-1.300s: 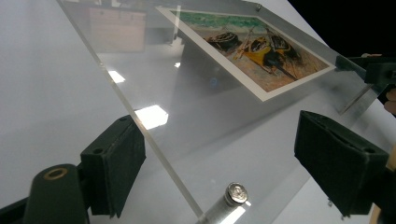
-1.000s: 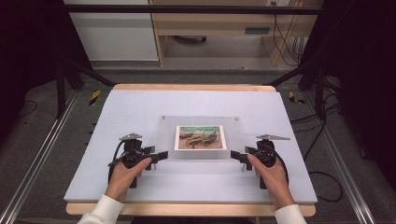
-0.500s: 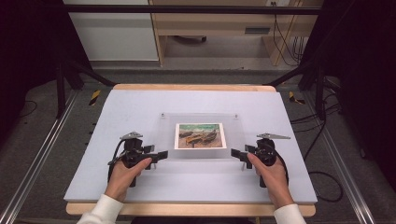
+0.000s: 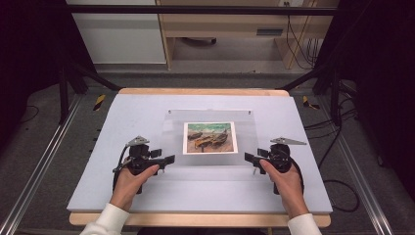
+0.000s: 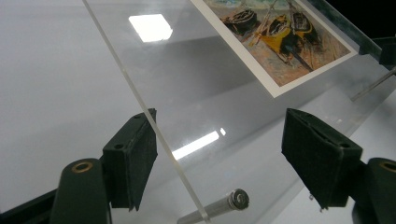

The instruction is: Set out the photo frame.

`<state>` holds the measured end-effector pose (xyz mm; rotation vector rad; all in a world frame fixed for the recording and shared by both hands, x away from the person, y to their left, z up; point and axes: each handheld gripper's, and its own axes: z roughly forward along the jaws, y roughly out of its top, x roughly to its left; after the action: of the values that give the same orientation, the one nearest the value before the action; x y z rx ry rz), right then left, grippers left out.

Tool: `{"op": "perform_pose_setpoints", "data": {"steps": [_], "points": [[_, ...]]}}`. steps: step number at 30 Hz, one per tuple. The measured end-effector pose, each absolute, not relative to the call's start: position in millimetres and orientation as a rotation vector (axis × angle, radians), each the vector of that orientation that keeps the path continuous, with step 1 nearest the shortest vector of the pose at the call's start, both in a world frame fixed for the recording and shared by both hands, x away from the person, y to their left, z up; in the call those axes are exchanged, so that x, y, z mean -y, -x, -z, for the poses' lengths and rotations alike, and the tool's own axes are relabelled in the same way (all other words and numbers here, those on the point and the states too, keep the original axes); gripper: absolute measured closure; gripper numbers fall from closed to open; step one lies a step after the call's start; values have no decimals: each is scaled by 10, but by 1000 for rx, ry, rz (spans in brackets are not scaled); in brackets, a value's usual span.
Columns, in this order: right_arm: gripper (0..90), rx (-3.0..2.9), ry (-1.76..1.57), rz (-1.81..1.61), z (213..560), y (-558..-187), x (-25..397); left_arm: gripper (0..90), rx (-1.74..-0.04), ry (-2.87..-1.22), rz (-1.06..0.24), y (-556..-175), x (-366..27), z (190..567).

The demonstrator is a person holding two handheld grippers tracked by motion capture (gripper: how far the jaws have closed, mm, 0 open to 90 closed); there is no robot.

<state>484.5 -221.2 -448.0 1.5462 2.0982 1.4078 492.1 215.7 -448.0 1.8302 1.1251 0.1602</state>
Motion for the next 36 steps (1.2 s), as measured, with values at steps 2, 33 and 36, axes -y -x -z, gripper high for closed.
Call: {"op": "perform_pose_setpoints", "data": {"steps": [2,33,36], "points": [[330,-2093,-1538,-1407,4475,-4856,2215,274,-1124,-1824,-167,-4933,-2154,4479],[359,-2059,-1451,-1374,4453,-4866,2226,329,-1089,-1799,-266,-4979,-2117,4491],[360,-2057,-1443,-1370,4453,-4847,2221,334,-1089,-1798,-271,-4963,-2118,4490]]}}
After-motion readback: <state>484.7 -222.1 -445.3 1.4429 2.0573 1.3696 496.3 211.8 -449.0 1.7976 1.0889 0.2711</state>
